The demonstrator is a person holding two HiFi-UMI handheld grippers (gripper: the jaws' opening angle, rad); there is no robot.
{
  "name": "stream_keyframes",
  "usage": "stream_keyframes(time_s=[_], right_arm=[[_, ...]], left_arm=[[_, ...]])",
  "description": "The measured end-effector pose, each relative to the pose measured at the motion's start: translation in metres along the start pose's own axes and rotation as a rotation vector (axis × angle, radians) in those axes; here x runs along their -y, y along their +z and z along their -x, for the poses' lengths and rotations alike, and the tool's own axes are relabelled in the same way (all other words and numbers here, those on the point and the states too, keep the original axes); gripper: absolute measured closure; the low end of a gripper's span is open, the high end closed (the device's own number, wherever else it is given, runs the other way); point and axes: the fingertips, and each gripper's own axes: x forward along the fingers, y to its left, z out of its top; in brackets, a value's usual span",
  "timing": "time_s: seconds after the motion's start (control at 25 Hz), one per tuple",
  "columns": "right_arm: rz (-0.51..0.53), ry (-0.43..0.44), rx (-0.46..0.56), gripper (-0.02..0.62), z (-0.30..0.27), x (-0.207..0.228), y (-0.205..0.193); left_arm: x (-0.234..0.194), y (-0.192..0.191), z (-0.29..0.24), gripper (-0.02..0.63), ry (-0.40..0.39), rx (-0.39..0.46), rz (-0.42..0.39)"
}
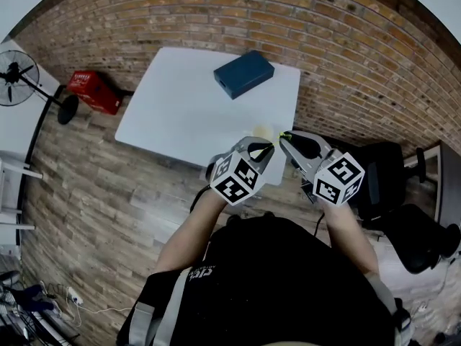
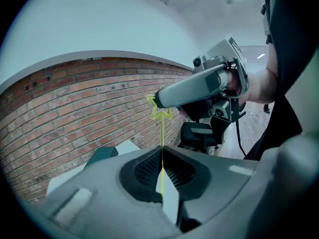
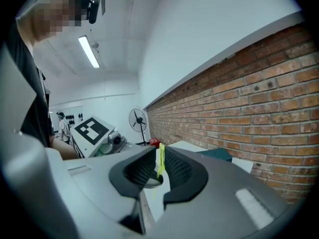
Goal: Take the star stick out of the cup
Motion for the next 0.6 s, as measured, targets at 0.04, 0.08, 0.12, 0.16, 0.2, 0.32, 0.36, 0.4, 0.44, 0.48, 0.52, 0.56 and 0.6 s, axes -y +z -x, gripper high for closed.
stream_keyframes(time_s=[0.04,0.08,0.12,0.16,0.2,0.32,0.36,0.4,0.44,0.48,0.52,0.56,0.6], right_arm=[[0.002,0.004,0.013,0.54,0.0,0.0,0.003],[0.004,0.008,0.023,0.532,0.0,0.001,0.005],[0.005,0.009,0.031,0.531,0.0,0.003,0.006],[0.004,0.009,0.038,0.531,0.0,0.005,0.008],[0.0,0.007,0.045,0.531,0.001,0.007,0.009],[-0.019,-0.008,0.068,0.534,0.006,0.018,0.013],[-0.022,-0.015,0.076,0.542,0.008,0.021,0.014],[-0.02,-0.022,0.083,0.552,0.01,0.024,0.016],[-0.017,-0.03,0.087,0.563,0.012,0.028,0.016],[-0.014,-0.038,0.09,0.571,0.014,0.031,0.016],[-0.011,-0.045,0.092,0.575,0.017,0.035,0.016],[-0.009,-0.049,0.093,0.58,0.018,0.038,0.015],[-0.005,-0.052,0.094,0.583,0.02,0.04,0.015]], left_arm=[[-0.004,-0.002,0.001,0.595,0.01,0.0,0.015],[-0.009,-0.003,0.002,0.595,0.021,0.002,0.032],[-0.015,-0.004,0.004,0.595,0.032,0.007,0.05],[-0.021,-0.004,0.007,0.595,0.044,0.016,0.07],[-0.027,-0.003,0.011,0.595,0.055,0.029,0.095],[-0.045,0.005,0.025,0.595,0.067,0.093,0.204],[-0.051,0.007,0.03,0.595,0.07,0.114,0.237],[-0.059,0.009,0.037,0.595,0.077,0.131,0.261],[-0.066,0.011,0.044,0.595,0.088,0.145,0.276],[-0.074,0.012,0.051,0.595,0.103,0.159,0.287],[-0.082,0.014,0.059,0.595,0.12,0.173,0.297],[-0.09,0.015,0.067,0.595,0.139,0.19,0.309],[-0.098,0.015,0.075,0.595,0.16,0.207,0.323]])
